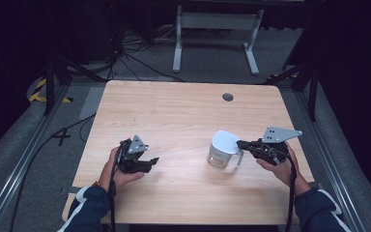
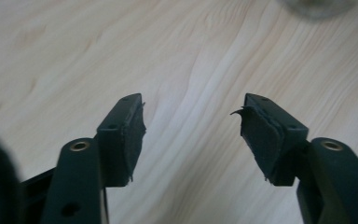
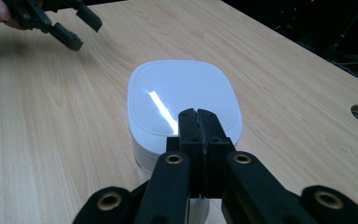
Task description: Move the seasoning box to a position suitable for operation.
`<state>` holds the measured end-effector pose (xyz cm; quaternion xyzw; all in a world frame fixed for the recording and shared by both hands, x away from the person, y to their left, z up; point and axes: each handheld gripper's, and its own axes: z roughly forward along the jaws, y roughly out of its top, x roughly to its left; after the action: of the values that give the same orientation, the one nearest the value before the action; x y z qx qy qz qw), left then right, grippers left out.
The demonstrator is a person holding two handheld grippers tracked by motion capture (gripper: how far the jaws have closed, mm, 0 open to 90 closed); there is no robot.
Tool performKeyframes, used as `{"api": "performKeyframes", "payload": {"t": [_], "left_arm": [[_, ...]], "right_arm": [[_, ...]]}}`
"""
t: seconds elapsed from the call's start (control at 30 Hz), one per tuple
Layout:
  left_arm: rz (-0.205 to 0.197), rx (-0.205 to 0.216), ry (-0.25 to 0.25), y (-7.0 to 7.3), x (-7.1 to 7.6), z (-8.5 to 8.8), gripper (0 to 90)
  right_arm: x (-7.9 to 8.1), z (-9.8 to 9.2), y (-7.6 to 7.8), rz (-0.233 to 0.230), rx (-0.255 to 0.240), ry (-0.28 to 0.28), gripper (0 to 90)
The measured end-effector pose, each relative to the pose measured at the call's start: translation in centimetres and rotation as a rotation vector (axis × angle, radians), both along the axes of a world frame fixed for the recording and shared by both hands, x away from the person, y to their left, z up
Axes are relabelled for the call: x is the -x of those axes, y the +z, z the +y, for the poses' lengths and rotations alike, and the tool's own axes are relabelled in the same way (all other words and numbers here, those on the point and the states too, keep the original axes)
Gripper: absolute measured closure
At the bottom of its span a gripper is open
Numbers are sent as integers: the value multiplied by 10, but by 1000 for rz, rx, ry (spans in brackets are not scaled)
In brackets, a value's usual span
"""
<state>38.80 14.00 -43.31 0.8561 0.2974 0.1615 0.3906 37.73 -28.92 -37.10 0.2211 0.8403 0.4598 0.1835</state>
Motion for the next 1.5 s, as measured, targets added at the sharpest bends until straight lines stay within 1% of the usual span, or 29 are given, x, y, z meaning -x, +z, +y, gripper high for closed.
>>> {"api": "performKeyframes", "payload": {"t": [0.07, 0.1, 0.13, 0.17, 0.23, 0.27, 0.3, 0.37, 0.4, 0.43, 0.47, 0.53, 0.63, 0.7, 0.77, 0.8, 0.9, 1.03, 1.13, 1.17, 1.2, 1.27, 1.33, 1.37, 1.43, 1.47, 1.5], "left_arm": [[-21, 35, -20, 9, -5, -16, 408], [-39, 54, -58, 17, -10, -34, 422], [-39, 54, -58, 17, -10, -34, 421], [-49, 54, -72, 20, -12, -44, 421], [-51, 57, -98, 24, -16, -63, 417], [-76, 42, -109, 26, -20, -79, 418], [-70, 39, -123, 26, -23, -86, 428], [-61, 34, -131, 25, -27, -98, 428], [-63, 28, -132, 25, -29, -103, 440], [-61, 32, -134, 24, -31, -106, 449], [-57, 42, -133, 24, -33, -109, 457], [-72, 47, -133, 24, -35, -114, 483], [-68, 46, -139, 23, -37, -119, 504], [-64, 52, -141, 24, -39, -123, 520], [-71, 75, -143, 26, -41, -127, 543], [-68, 82, -146, 28, -42, -128, 542], [-85, 85, -158, 33, -42, -134, 546], [-94, 87, -173, 38, -42, -141, 558], [-89, 95, -189, 41, -42, -145, 617], [-88, 103, -189, 40, -42, -145, 648], [-97, 101, -189, 41, -42, -146, 673], [-91, 101, -194, 42, -41, -147, 721], [-95, 98, -199, 41, -41, -148, 769], [-97, 90, -202, 41, -41, -148, 796], [-98, 94, -199, 41, -41, -147, 839], [-89, 89, -211, 40, -42, -147, 853], [-94, 76, -224, 41, -42, -147, 865]], "right_arm": [[0, 0, 0, -1, -1, 2, 900], [0, 0, 0, -3, 1, 3, 900], [0, 0, 0, -5, 2, 3, 900], [0, 0, 0, -5, 2, 3, 900], [0, 0, 0, -7, 4, 6, 900], [1, 0, 0, -10, 4, 7, 900], [1, 0, 0, -10, 5, 7, 900], [1, 0, -1, -12, 1, 7, 900], [0, 0, -1, -11, -1, 6, 900], [0, 0, -1, -12, -2, 5, 900], [0, 1, -1, -12, -2, 5, 900], [1, 0, -1, -13, -3, 4, 900], [1, -1, -2, -15, -9, 2, 900], [1, -3, -2, -7, -12, -1, 900], [2, -3, -3, -13, -14, -1, 900], [2, -3, -2, -13, -10, 0, 900], [2, -4, -3, -13, -14, 1, 900], [3, -4, -3, -13, -12, 7, 900], [3, -4, -2, -11, -10, 6, 900], [3, -4, -2, -8, -9, 9, 900], [3, -5, -2, -8, -10, 7, 900], [4, -5, -3, -10, -11, 7, 900], [4, -5, -3, -9, -8, 8, 900], [4, -5, -3, -11, -6, 8, 900], [4, -5, -3, -10, -5, 8, 900], [4, -6, -3, -8, -4, 6, 900], [4, -6, -3, -7, -6, 6, 900]]}}
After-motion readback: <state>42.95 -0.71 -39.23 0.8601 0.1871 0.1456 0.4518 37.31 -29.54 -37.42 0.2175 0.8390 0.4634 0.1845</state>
